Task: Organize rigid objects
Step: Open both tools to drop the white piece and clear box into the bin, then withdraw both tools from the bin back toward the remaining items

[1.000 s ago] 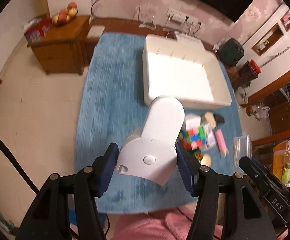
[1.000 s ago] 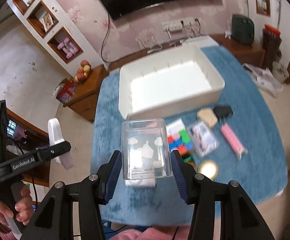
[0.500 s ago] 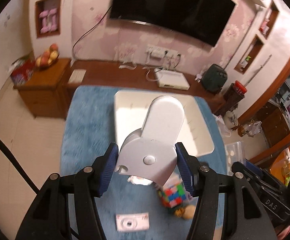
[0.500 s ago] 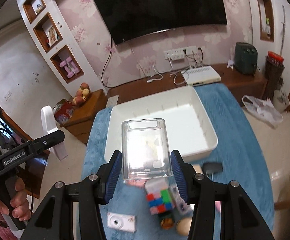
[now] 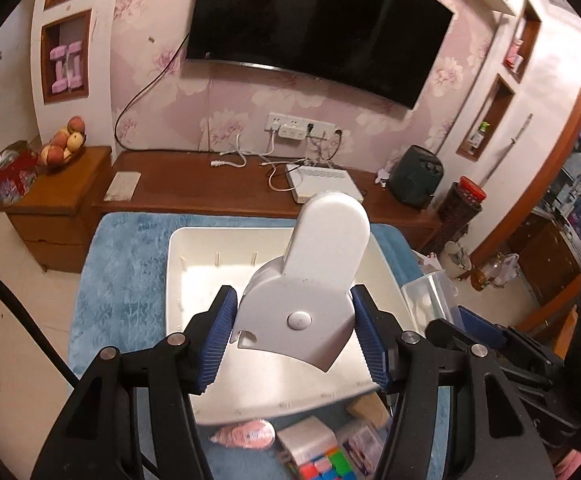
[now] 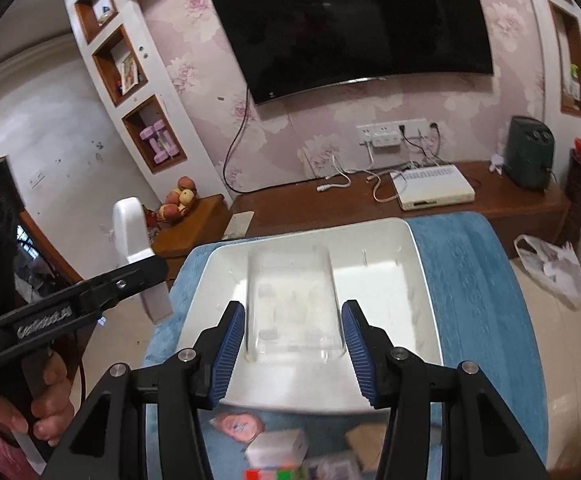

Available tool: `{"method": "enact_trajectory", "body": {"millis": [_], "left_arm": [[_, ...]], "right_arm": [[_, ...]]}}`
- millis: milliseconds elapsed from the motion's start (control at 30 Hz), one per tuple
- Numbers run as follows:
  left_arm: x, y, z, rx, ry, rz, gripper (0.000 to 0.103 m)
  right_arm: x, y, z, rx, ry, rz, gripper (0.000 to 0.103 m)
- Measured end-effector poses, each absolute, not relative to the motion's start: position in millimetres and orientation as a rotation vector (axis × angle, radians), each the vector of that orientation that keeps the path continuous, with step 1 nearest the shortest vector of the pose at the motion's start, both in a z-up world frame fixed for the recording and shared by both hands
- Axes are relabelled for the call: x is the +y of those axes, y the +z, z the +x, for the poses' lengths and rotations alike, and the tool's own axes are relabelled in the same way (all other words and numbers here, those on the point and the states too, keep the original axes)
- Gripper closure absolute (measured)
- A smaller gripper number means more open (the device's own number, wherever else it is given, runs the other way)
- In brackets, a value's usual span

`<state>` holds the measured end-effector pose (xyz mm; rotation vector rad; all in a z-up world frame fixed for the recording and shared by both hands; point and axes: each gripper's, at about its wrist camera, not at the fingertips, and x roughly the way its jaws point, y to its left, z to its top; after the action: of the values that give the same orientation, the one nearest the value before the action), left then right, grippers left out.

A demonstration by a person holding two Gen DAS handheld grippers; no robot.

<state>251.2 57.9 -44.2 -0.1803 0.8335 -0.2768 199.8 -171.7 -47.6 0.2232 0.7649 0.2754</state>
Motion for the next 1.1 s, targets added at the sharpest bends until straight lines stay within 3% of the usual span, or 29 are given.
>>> {"method": "enact_trajectory", "body": {"millis": [433, 600, 733, 867, 933, 1100], "left_arm": [[46.3, -72.3, 290.0, 0.865, -0.171, -0.231, 0.041], [45.6, -68.0, 293.0, 0.867, -0.164, -0.23, 0.035], [48.8, -57.1, 288.9, 0.838, -0.153, -0.22, 0.025], [55.2, -47.4, 282.8, 0.808, -0.147, -0.214, 0.023], [59.7, -40.0, 275.2, 0.785, -0.144, -0.222, 0.023], [74.1, -24.8, 258.9, 0.749, -0.136, -0.252, 0.023]], "right_arm": [[-173.8, -78.0, 236.1, 0.726, 0.391, 0.159, 0.053], [-175.2, -75.2, 235.2, 0.711, 0.412, 0.179, 0.051], [-175.9, -68.0, 229.3, 0.687, 0.418, 0.188, 0.043], [-175.1, -57.1, 220.1, 0.653, 0.423, 0.197, 0.035], [-174.2, -50.3, 212.6, 0.628, 0.431, 0.204, 0.026], [-166.2, -25.2, 186.6, 0.541, 0.439, 0.197, 0.021]]}}
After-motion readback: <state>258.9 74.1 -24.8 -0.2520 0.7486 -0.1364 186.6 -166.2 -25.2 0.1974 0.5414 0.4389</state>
